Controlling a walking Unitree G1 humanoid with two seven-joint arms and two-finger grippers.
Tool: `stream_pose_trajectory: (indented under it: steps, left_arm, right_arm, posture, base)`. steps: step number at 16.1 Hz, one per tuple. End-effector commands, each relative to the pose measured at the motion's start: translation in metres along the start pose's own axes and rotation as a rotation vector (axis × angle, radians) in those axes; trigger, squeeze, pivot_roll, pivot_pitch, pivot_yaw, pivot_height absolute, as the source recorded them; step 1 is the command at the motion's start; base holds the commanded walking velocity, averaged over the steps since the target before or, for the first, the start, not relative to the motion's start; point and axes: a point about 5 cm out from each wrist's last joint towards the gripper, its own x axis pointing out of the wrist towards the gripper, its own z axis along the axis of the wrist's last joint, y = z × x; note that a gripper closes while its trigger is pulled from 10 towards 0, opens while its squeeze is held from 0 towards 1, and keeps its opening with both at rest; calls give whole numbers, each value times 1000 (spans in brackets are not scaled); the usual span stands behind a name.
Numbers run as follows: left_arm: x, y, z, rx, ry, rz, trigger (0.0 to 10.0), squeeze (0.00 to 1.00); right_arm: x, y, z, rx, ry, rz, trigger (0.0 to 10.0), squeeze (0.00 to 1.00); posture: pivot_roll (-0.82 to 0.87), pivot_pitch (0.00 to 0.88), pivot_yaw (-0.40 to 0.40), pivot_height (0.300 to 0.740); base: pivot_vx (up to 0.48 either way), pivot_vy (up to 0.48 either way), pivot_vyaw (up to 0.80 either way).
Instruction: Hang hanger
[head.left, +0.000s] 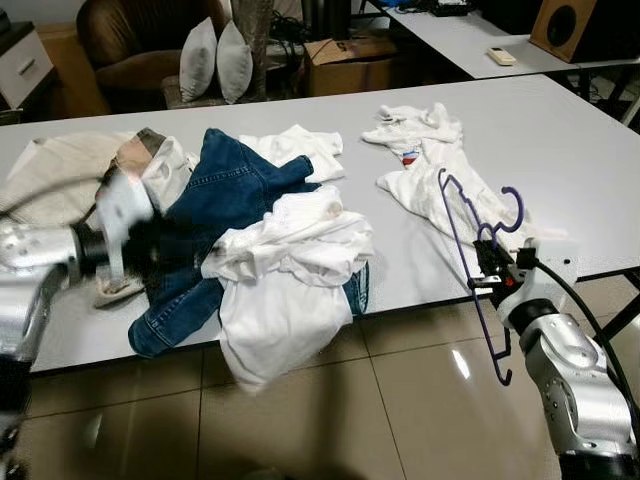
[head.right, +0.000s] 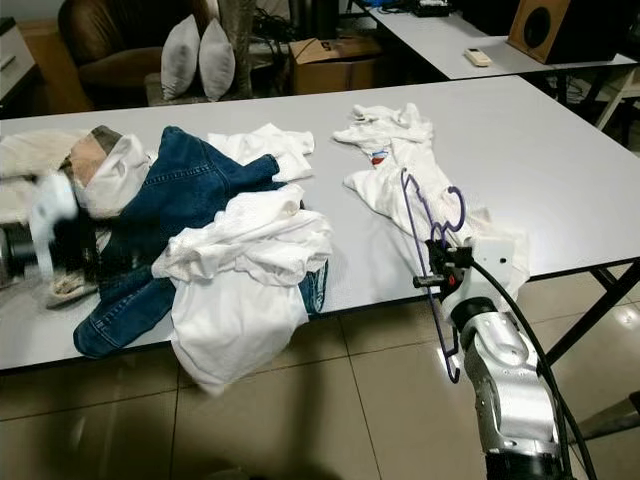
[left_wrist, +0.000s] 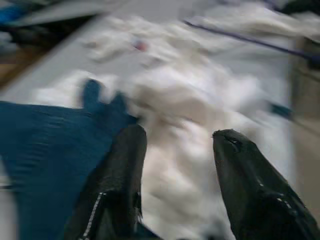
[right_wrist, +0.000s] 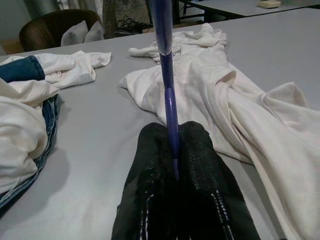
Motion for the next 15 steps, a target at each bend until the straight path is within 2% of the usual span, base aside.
stream_pose_trajectory:
  steps: [1, 2, 3, 4, 5, 6, 7, 9, 11, 13, 15]
  left_arm:
    - [3, 12, -3, 2, 5, 139, 10000, 1000]
    - [7, 13, -7, -1, 26, 177, 10000, 1000]
    - [20, 10, -16, -18, 69, 211, 10000, 125]
    - [23, 8, -18, -28, 79, 216, 10000, 125]
    - [29, -2, -21, -52, 75, 188, 10000, 0]
    - [31, -9, -23, -65, 63, 156, 10000, 0]
    - [34, -26, -25, -113, 12, 86, 10000, 0]
    - [34, -38, -30, -126, 13, 55, 10000, 0]
    - [32, -44, -38, -111, 49, 68, 10000, 0]
    - [28, -46, -32, -187, -37, 113, 10000, 0]
    - [27, -49, -25, -226, -101, 106, 10000, 0]
  right_arm:
    - [-2, 1, 0, -1, 5, 6, 10000, 0]
    - [-1, 1, 0, -1, 5, 8, 10000, 0]
    - [-1, 3, 2, -4, 3, 14, 10000, 0]
    - [-1, 4, 2, -5, 1, 15, 10000, 0]
    - [-2, 5, 3, -5, -1, 16, 10000, 0]
    - [-2, 5, 3, -5, -2, 15, 10000, 0]
    - [-4, 6, 3, -3, -4, 14, 10000, 0]
    - [-4, 8, 1, 0, 1, 16, 10000, 0]
    - [-3, 9, 1, -2, 5, 21, 10000, 0]
    - [-1, 10, 2, -4, 4, 26, 10000, 0]
    - [-1, 11, 2, -5, 5, 32, 10000, 0]
  posture:
    - [10, 0, 55, 740]
    - [7, 0, 56, 740]
    - [0, 0, 63, 740]
    - [-3, 0, 67, 740]
    - [-10, 0, 76, 740]
    - [-12, 0, 78, 740]
    - [-12, 0, 80, 740]
    - [-6, 0, 76, 740]
    - [-4, 0, 74, 740]
    - [3, 0, 66, 740]
    - [5, 0, 63, 740]
  base:
    - [0, 0, 0]
    - [0, 0, 0]
    - [0, 0, 0]
    - [0, 0, 0]
    - [0, 0, 0]
    - [0, 0, 0]
    - [0, 0, 0]
    - [0, 0, 0]
    - [0, 0, 0]
    - [0, 0, 0]
    - [0, 0, 0]
